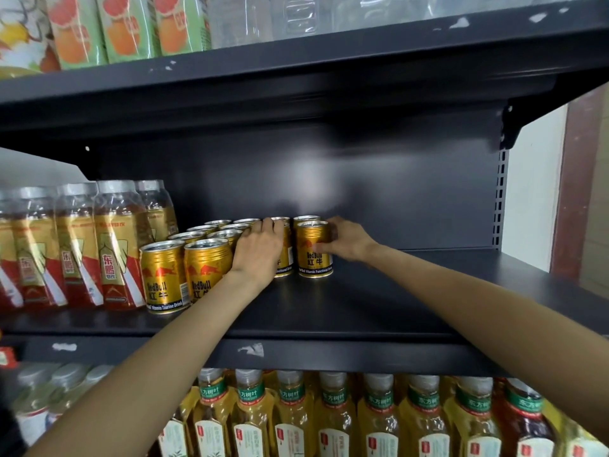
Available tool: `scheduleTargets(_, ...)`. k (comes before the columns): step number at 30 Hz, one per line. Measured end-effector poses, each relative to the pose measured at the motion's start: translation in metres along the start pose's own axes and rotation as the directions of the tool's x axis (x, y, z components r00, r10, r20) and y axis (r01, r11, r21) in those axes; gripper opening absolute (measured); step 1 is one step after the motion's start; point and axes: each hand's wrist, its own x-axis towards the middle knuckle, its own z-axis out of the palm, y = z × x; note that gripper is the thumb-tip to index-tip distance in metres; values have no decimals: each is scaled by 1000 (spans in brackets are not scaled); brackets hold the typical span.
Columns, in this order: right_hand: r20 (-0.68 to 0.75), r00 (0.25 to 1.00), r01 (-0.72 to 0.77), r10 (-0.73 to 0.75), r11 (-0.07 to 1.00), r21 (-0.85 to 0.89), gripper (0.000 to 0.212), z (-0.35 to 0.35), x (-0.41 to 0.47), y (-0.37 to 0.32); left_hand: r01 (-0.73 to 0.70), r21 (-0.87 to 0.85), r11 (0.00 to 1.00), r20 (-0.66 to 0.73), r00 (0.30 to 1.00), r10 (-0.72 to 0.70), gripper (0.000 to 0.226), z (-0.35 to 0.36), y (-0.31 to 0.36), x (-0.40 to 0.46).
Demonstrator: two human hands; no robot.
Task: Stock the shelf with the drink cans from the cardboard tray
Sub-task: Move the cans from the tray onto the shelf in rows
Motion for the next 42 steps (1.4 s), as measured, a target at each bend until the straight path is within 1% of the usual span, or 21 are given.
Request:
scheduleTargets(2, 6, 1000, -6, 6, 1000, 18, 59, 3, 2, -3, -11, 3, 1000, -4, 1000, 11, 61, 3, -1, -1)
scheduleTargets(5, -19, 1000, 10, -10, 1000, -29, 57, 13, 8, -7, 2, -19, 1000, 21, 1000, -2, 70, 6, 0, -4)
scheduleTargets(10, -108, 994, -23, 12, 995, -101, 69, 26, 14, -3, -8, -39, 999, 40, 999, 10, 78, 10, 3, -4)
scheduleTargets(12, -114, 993, -29, 17, 993, -112, 71, 28, 16, -2, -9, -49, 999, 44, 999, 12, 79, 10, 3, -5)
scheduleTargets(14, -84, 996, -41, 32, 993, -108, 73, 27, 18, -2, -7, -74, 997, 44, 999, 11, 80, 12, 3, -5)
scheduleTargets(15, -51, 998, -51, 48, 996, -72, 73, 26, 19, -2, -6, -93, 996, 42, 999, 10, 82, 12, 3, -5)
scheduleTargets(18, 107, 992, -88, 73, 987, 135, 74, 20, 17, -2, -7, -138, 990, 59, 998, 16, 87, 12, 3, -7)
scheduleTargets(19, 159, 984, -102, 74, 979, 176, 76, 20, 16, -1, -8, -151, 989, 72, 997, 19, 87, 11, 4, -7)
scheduleTargets(21, 227, 971, -122, 76, 973, 194, 84, 21, 16, 1, -4, -180, 984, 89, 996, 20, 87, 11, 4, -7)
scheduleTargets(23, 249, 965, -128, 78, 973, 192, 92, 23, 16, 1, 7, -216, 976, 92, 996, 13, 86, 10, 4, -8)
scheduleTargets(25, 264, 961, -131, 82, 976, 173, 96, 22, 16, 1, 20, -266, 964, 87, 996, 3, 84, 10, 4, -8)
scheduleTargets(27, 263, 962, -124, 78, 979, 163, 97, 18, 12, 0, 23, -312, 950, 79, 997, 2, 81, 7, 3, -9)
scheduleTargets(29, 251, 966, -99, 55, 981, 165, 92, 11, 2, -5, 9, -350, 937, 62, 998, 14, 77, 3, 0, -11)
scheduleTargets(32, 181, 983, 11, -33, 992, 125, 77, 1, -27, -21, -52, -422, 905, -21, 999, 47, 69, -15, -2, -20)
scheduleTargets(34, 70, 993, 84, -90, 992, 92, 69, -5, -53, -31, -88, -473, 877, -85, 995, 54, 63, -36, 0, -37)
scheduleTargets(36, -70, 985, 164, -160, 985, 55, 54, -9, -85, -36, -95, -512, 854, -163, 987, 12, 51, -58, 4, -62)
scheduleTargets(38, -198, 951, 252, -239, 967, 40, 36, -6, -126, -38, -115, -517, 848, -277, 960, -39, 39, -76, 10, -94)
scheduleTargets(40, -330, 902, 322, -278, 942, 88, 23, 0, -176, -42, -164, -537, 828, -402, 912, -80, 29, -86, 17, -129)
scheduleTargets(41, -391, 875, 355, -286, 928, 114, 18, 5, -201, -42, -201, -588, 784, -434, 896, -96, 25, -90, 22, -148)
scheduleTargets(42, -443, 847, 383, -293, 915, 128, 15, 11, -226, -42, -240, -664, 708, -437, 893, -107, 23, -92, 28, -166)
